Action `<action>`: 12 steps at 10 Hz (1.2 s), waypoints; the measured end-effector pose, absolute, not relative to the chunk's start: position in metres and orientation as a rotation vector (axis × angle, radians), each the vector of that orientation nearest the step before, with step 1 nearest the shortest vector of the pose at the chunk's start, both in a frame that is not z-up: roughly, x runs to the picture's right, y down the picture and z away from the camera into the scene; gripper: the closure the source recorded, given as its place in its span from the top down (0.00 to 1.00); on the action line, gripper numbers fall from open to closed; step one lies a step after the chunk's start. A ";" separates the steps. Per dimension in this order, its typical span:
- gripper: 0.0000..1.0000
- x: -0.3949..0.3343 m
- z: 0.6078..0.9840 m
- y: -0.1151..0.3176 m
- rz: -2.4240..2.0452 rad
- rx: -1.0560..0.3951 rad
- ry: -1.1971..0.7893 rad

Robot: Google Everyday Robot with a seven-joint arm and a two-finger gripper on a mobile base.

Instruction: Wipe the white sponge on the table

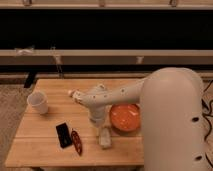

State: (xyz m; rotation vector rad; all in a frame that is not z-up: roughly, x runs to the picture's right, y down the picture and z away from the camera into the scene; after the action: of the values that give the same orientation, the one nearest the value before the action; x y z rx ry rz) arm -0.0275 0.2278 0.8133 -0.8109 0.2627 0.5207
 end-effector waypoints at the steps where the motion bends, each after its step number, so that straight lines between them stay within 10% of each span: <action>1: 0.00 -0.023 0.815 0.226 0.539 -0.802 0.268; 12: 0.00 -0.060 0.860 0.170 0.435 -0.706 0.154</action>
State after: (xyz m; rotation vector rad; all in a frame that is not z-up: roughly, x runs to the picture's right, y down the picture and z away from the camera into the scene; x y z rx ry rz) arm -0.0601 0.1696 0.8600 -0.7058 0.1544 0.4347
